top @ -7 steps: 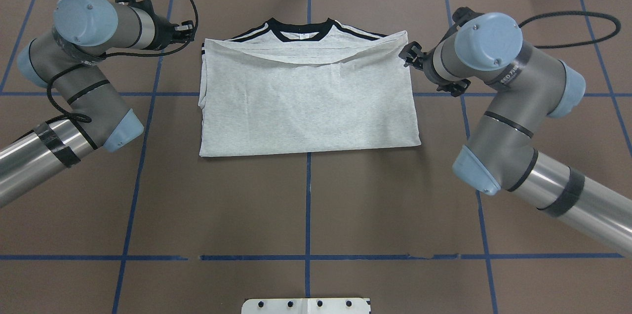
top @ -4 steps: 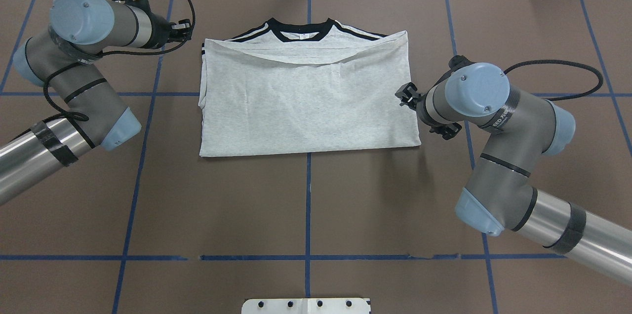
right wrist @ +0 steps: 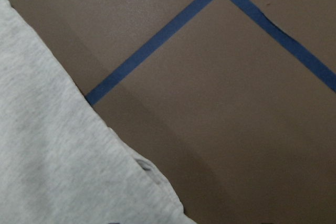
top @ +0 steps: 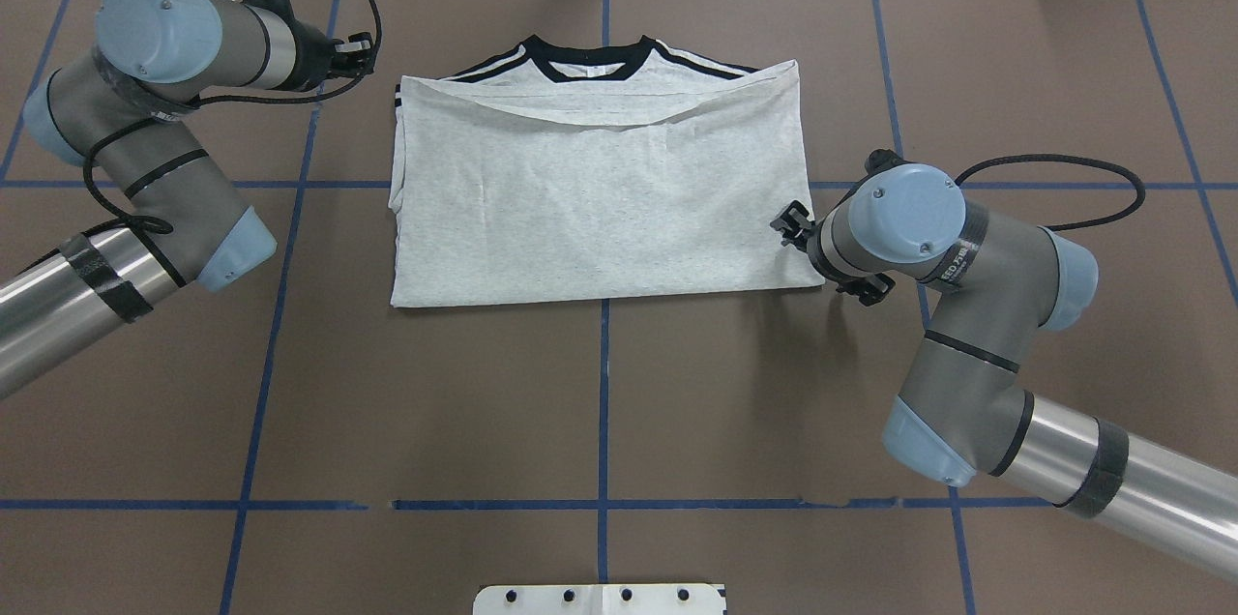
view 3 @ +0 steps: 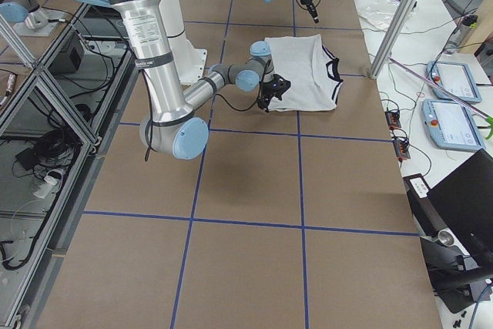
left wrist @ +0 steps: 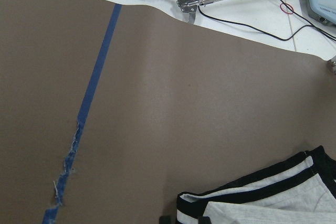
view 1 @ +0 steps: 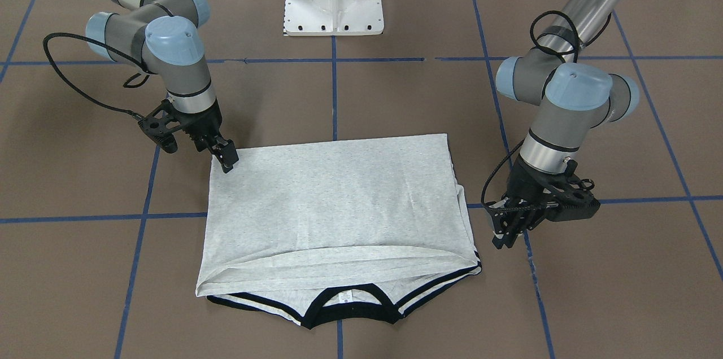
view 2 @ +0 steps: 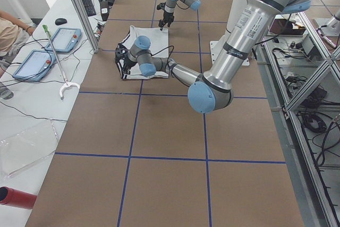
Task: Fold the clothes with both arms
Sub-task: 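Grasp the folded edge corner with the right gripper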
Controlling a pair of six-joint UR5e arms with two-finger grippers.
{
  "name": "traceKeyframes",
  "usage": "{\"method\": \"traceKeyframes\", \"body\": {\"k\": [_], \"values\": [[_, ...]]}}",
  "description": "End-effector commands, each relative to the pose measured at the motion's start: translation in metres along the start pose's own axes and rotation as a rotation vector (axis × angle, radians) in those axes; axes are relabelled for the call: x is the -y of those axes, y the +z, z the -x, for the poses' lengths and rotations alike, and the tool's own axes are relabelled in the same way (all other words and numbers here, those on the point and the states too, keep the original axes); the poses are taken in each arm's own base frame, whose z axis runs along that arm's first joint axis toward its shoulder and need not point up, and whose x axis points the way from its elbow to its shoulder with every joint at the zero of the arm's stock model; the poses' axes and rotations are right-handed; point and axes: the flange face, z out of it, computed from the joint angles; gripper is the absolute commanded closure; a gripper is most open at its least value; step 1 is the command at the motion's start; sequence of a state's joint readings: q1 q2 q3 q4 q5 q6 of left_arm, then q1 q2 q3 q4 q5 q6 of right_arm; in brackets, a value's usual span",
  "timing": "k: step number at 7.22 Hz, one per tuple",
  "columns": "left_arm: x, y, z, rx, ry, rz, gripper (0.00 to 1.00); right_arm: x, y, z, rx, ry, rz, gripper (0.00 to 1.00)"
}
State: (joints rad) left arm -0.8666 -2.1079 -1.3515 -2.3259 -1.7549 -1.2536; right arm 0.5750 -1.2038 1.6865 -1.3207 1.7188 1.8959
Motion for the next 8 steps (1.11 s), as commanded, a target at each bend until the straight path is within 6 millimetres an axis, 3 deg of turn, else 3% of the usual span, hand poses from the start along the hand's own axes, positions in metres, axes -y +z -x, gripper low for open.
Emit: {"method": "traceKeyframes", "body": {"k": [1,2,3,6,8], "values": [[0.0,0.0,0.001,0.001,-0.001,0.0,0.7,-0.005,0.003,-0.002,-0.006,-0.002,0.005,0.25],[0.0,-0.001,0.0,-0.001,-0.001,0.0,0.7,-0.004,0.001,-0.002,-0.004,0.002,0.006,0.8],[0.0,-0.001,-0.001,0.001,-0.001,0.0,0.7,-0.005,0.005,-0.004,-0.013,0.002,0.008,1.0],[-0.001,0.0,0.003,0.006,-0.004,0.002,0.7,-0.007,-0.009,0.0,0.012,-0.004,0.02,1.0],[0.0,-0.001,0.004,0.006,-0.006,0.002,0.7,-0.004,-0.005,-0.011,-0.001,-0.001,0.016,1.0]]}}
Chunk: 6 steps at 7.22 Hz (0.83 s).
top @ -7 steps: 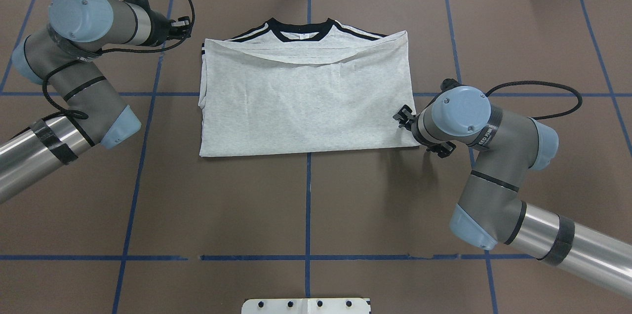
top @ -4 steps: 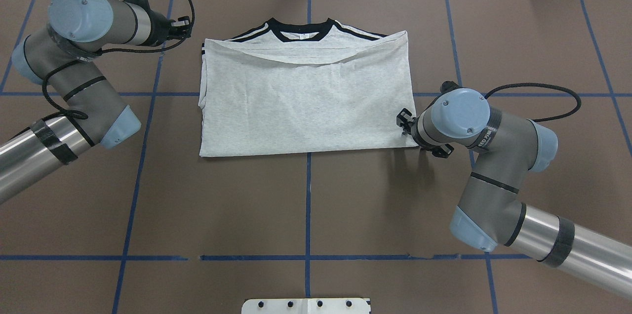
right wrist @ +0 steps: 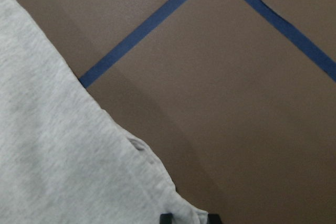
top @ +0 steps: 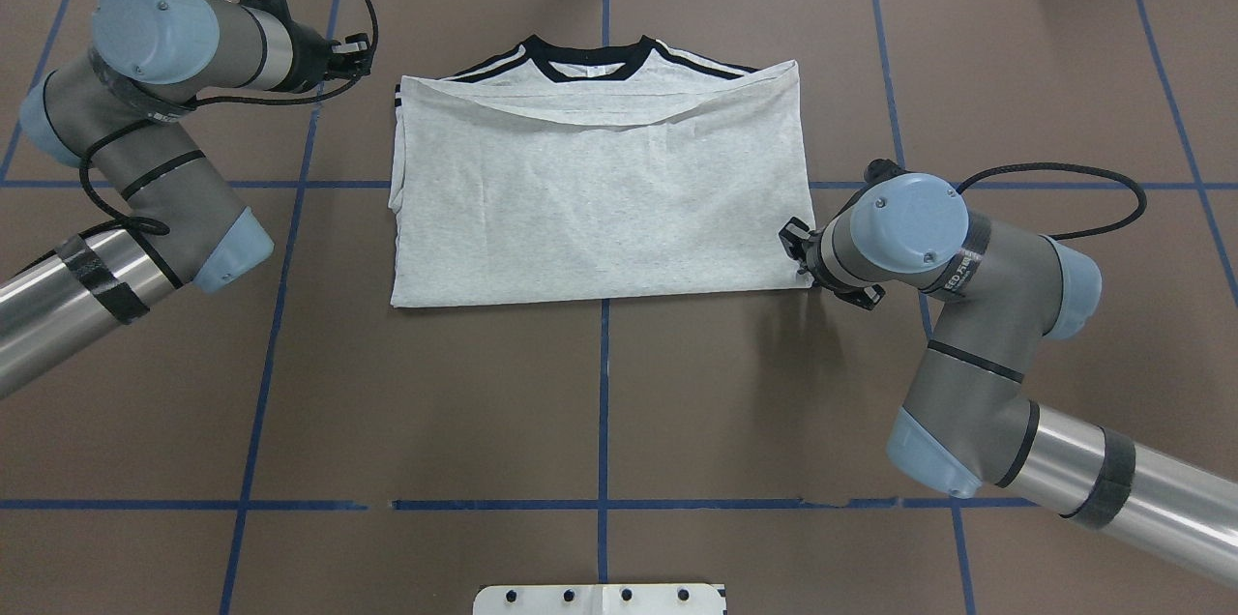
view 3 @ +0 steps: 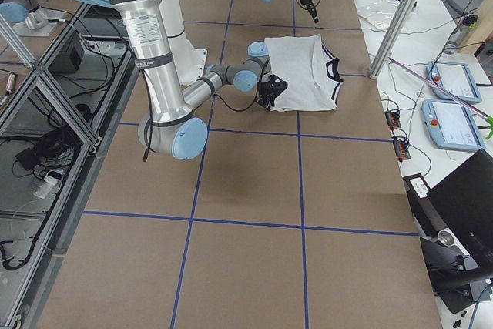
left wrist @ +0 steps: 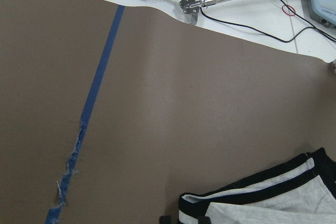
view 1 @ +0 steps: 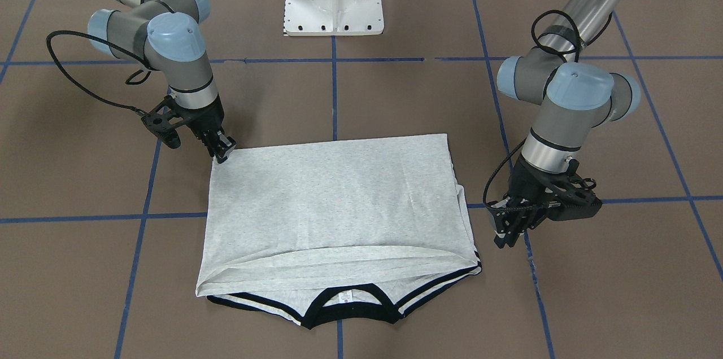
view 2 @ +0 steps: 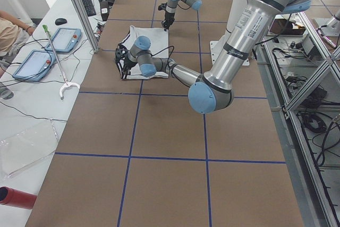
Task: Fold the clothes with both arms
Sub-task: 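Grasp the folded edge corner with the right gripper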
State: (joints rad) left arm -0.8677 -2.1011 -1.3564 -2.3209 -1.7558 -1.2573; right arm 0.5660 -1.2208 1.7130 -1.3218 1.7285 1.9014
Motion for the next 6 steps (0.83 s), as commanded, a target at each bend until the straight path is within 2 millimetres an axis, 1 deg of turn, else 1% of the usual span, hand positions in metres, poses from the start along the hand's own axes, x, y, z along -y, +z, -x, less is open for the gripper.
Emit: {"method": "traceKeyframes", "body": {"k": [1,2,3,4,5,6], "values": [[-0.001,0.0,0.0,0.0,-0.002,0.001,0.7,-0.001,-0.016,-0.004,0.017,-0.002,0.006,1.0],[-0.003,-0.004,-0.003,-0.009,0.001,0.001,0.7,0.0,-0.021,-0.017,0.01,-0.001,0.016,1.0],[-0.005,-0.007,-0.008,-0.019,0.005,0.004,0.7,-0.002,-0.039,-0.025,0.021,0.0,0.048,1.0],[-0.009,-0.013,-0.005,-0.027,-0.016,0.009,0.7,-0.005,-0.06,-0.043,0.011,0.003,0.09,1.0],[-0.016,-0.024,-0.011,-0.062,-0.045,0.058,0.7,-0.024,-0.079,-0.052,-0.042,-0.006,0.182,1.0],[-0.025,-0.039,-0.014,-0.099,-0.092,0.108,0.7,-0.049,-0.101,-0.058,-0.09,-0.02,0.279,1.0]]}}
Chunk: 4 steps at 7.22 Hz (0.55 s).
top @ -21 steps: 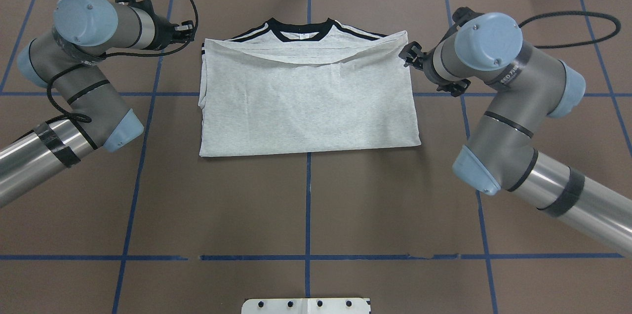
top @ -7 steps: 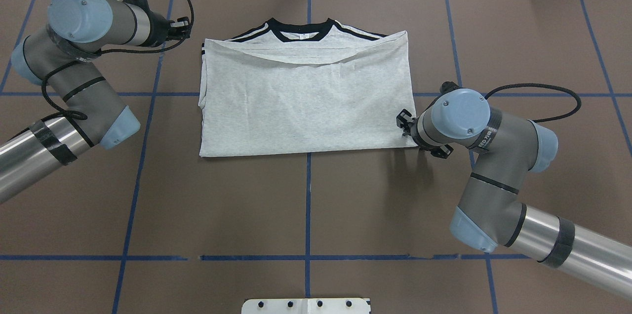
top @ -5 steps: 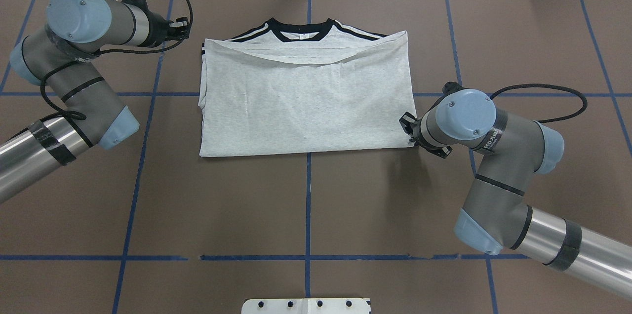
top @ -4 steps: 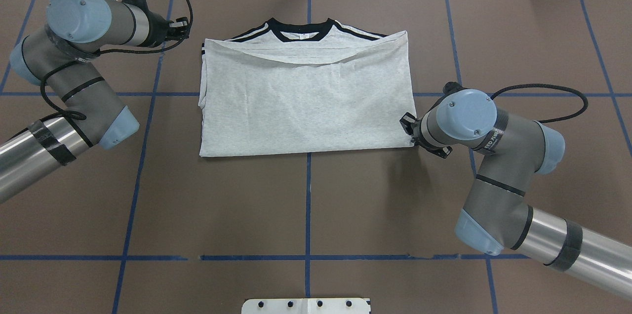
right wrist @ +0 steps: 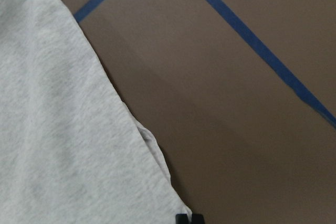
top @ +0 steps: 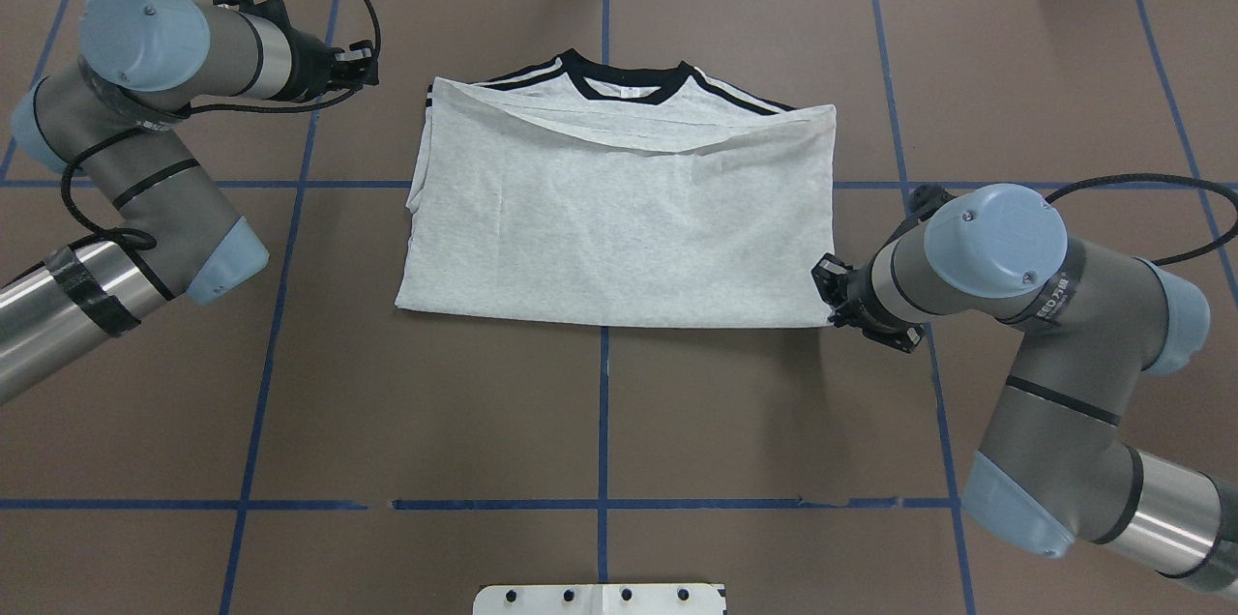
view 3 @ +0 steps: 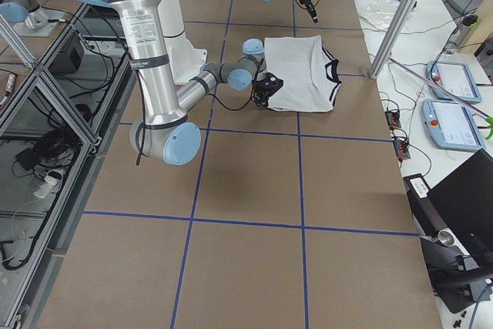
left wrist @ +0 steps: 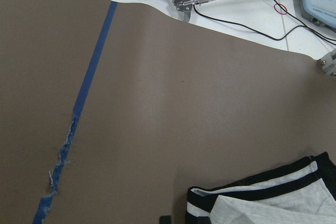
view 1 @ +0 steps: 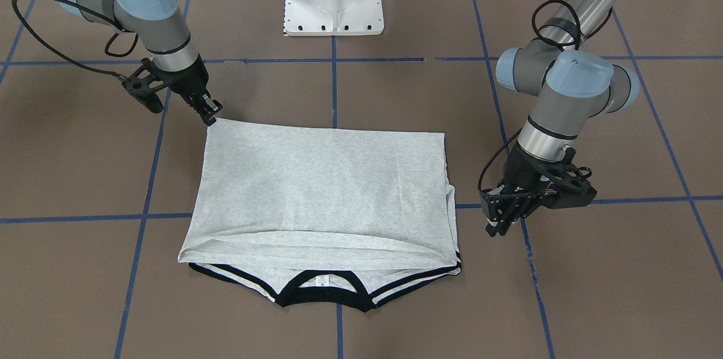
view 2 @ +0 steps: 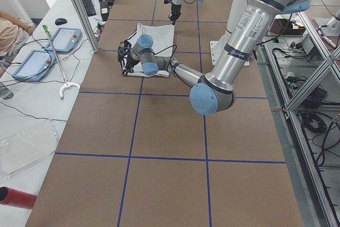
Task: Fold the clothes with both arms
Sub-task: 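Drag the folded shirt toward the robot with the right gripper while the left gripper lowers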
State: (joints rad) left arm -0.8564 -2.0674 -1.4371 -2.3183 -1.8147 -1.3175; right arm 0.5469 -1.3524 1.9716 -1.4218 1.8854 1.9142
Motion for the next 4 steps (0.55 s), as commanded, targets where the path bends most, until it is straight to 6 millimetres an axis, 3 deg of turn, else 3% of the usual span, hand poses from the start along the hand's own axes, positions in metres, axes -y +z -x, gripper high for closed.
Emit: {"method": "traceKeyframes", "body": {"k": [1,3,4], "values": [[-0.04,-0.035,-0.018,-0.092,-0.058,0.12,0.7,-0.054,-0.047,-0.021,-0.148,0.024,0.259,1.0],[-0.072,-0.053,-0.022,-0.125,-0.089,0.172,0.7,-0.146,-0.07,-0.059,-0.296,-0.078,0.399,1.0],[-0.078,-0.053,-0.025,-0.128,-0.092,0.189,0.7,-0.17,-0.075,-0.073,-0.354,-0.103,0.415,1.0]]}}
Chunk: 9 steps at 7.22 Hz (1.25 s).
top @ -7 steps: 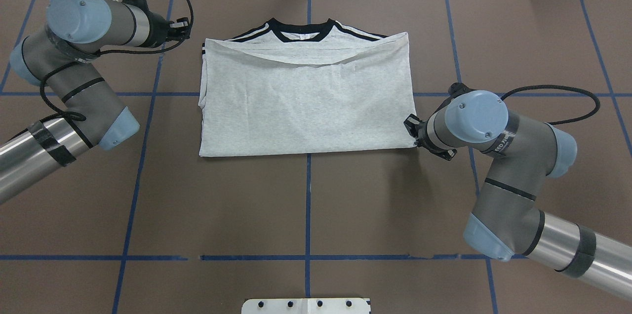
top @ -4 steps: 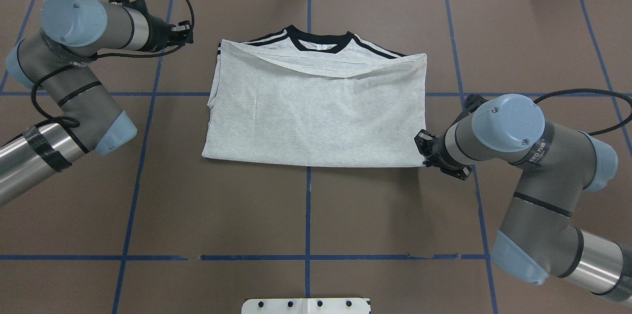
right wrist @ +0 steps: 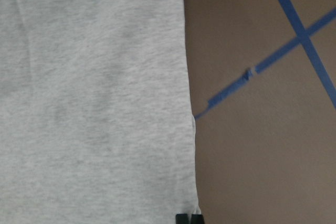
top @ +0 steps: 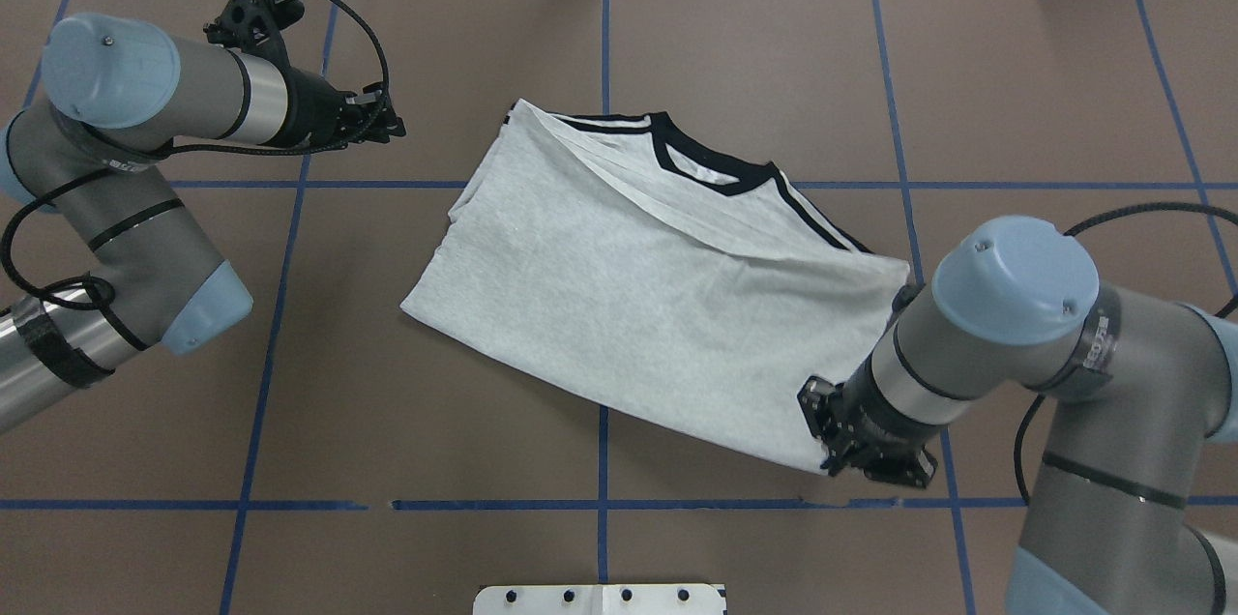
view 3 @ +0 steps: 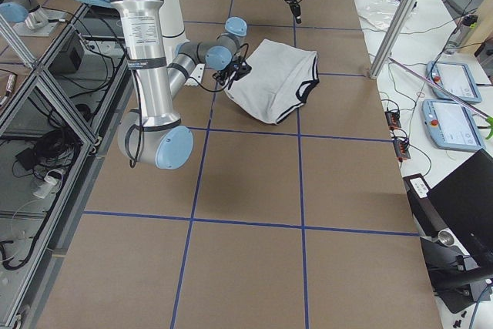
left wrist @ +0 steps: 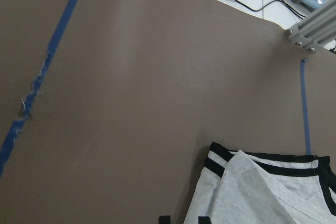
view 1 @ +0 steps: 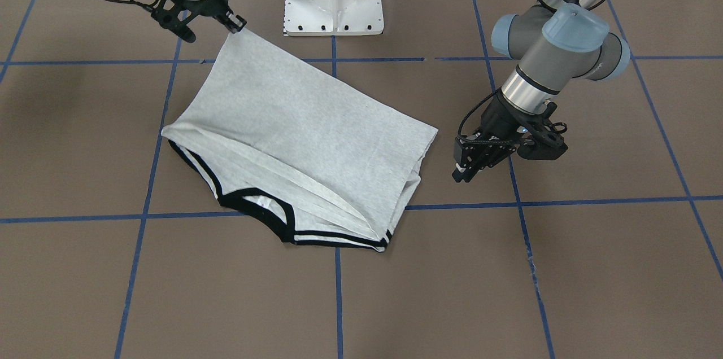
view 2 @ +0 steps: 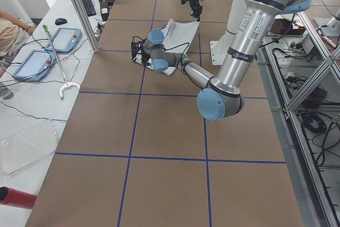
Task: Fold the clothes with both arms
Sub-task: 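Drag the folded shirt toward the robot with the right gripper while the left gripper lowers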
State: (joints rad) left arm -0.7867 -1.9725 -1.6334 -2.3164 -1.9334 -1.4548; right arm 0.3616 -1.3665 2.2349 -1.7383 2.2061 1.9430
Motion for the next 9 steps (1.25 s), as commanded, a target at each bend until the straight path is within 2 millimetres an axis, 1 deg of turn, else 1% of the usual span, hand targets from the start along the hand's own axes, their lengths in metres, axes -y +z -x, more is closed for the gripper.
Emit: {"method": "traceKeyframes", "body": {"k": [1,2,3,4,5,6,7,8,9], "values": [[-0.024,-0.002,-0.008,-0.021,-0.054,0.055,0.7,-0.062,0.023,-0.027,-0.128,-0.035,0.062,1.0],[-0.034,-0.002,-0.013,-0.028,-0.071,0.071,0.64,-0.071,0.032,-0.032,-0.149,-0.046,0.066,0.01],[-0.045,0.003,-0.015,-0.026,-0.107,0.088,0.61,-0.069,0.035,-0.03,-0.151,-0.043,0.055,0.0],[-0.05,0.006,-0.016,-0.025,-0.112,0.096,0.57,-0.065,0.034,-0.028,-0.146,-0.036,0.051,0.0],[-0.055,0.005,-0.02,-0.03,-0.142,0.104,0.53,-0.065,0.026,-0.021,-0.123,-0.035,0.048,0.0],[-0.079,0.015,-0.018,-0.016,-0.181,0.139,0.49,-0.051,0.016,-0.004,-0.059,-0.022,-0.027,0.0],[-0.105,0.01,-0.007,-0.004,-0.219,0.175,0.47,-0.023,-0.013,0.027,0.046,0.01,-0.121,0.0],[-0.121,0.0,0.009,0.011,-0.232,0.195,0.45,-0.003,-0.027,0.041,0.104,0.027,-0.198,0.0],[-0.138,0.001,0.022,0.039,-0.284,0.219,0.42,0.008,-0.044,0.055,0.165,0.028,-0.263,0.0]]}}
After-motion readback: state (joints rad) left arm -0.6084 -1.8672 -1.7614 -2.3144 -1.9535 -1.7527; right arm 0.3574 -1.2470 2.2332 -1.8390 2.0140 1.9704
